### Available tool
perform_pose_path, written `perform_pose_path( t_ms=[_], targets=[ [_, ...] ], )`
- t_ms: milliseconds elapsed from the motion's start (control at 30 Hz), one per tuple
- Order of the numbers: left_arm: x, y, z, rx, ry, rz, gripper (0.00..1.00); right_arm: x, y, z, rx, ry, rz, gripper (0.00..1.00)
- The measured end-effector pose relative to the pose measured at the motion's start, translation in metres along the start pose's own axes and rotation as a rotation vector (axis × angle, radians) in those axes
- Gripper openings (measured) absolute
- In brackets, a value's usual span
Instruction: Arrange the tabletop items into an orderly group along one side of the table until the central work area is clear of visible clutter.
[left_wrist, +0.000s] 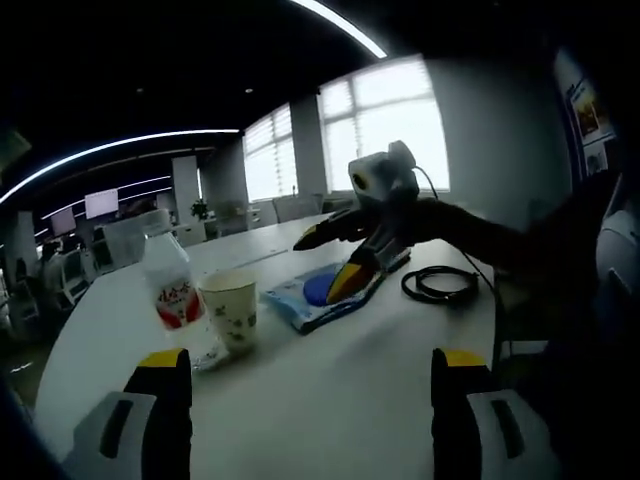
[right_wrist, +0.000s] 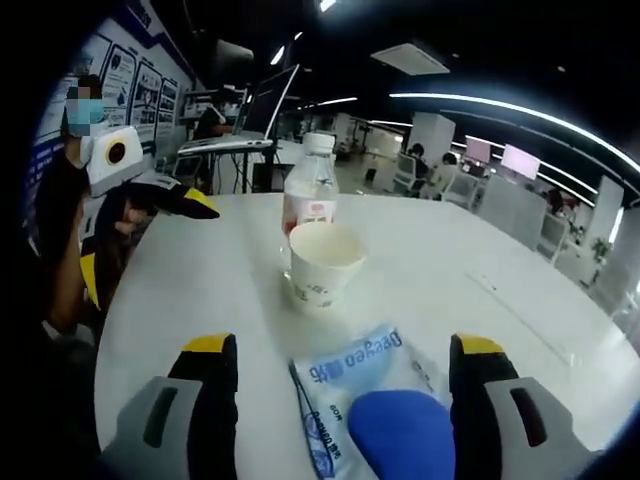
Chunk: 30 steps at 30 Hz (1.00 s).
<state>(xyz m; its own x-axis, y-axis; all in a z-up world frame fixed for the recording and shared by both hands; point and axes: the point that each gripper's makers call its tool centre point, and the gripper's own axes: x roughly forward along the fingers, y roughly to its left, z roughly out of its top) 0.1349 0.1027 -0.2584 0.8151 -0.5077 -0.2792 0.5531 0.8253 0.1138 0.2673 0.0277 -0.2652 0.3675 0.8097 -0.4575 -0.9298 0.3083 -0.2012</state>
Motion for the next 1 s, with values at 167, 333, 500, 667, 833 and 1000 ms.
perform_pose_path(
  t_ms=[167, 333, 500, 667, 833, 1000],
  targets=[
    [-0.006, -0.001, -0.003, 0.007, 0.001, 0.007, 1.0, 0.009, 0.003, 0.003, -0.021, 0.014, 0.004, 0.83],
    [-0.011, 0.001, -0.004, 0.002, 0.001, 0.015, 1.0, 0.014, 0.003, 0.008, -0.019, 0.01, 0.011, 0.82],
    [-0.016, 0.007, -0.009, -0.005, 0.009, 0.048, 0.99, 0.023, 0.005, 0.011, -0.008, 0.008, 0.027, 0.8],
    [-0.02, 0.006, -0.014, -0.021, -0.001, 0.052, 0.99, 0.037, 0.007, 0.014, 0.005, 0.012, 0.055, 0.79],
    [-0.026, 0.006, -0.019, -0.019, 0.002, 0.055, 0.99, 0.046, 0.011, 0.013, 0.014, 0.009, 0.06, 0.77],
    [-0.036, 0.016, -0.024, -0.042, -0.014, 0.075, 0.97, 0.052, 0.011, 0.012, 0.021, 0.011, 0.065, 0.75]
  ],
)
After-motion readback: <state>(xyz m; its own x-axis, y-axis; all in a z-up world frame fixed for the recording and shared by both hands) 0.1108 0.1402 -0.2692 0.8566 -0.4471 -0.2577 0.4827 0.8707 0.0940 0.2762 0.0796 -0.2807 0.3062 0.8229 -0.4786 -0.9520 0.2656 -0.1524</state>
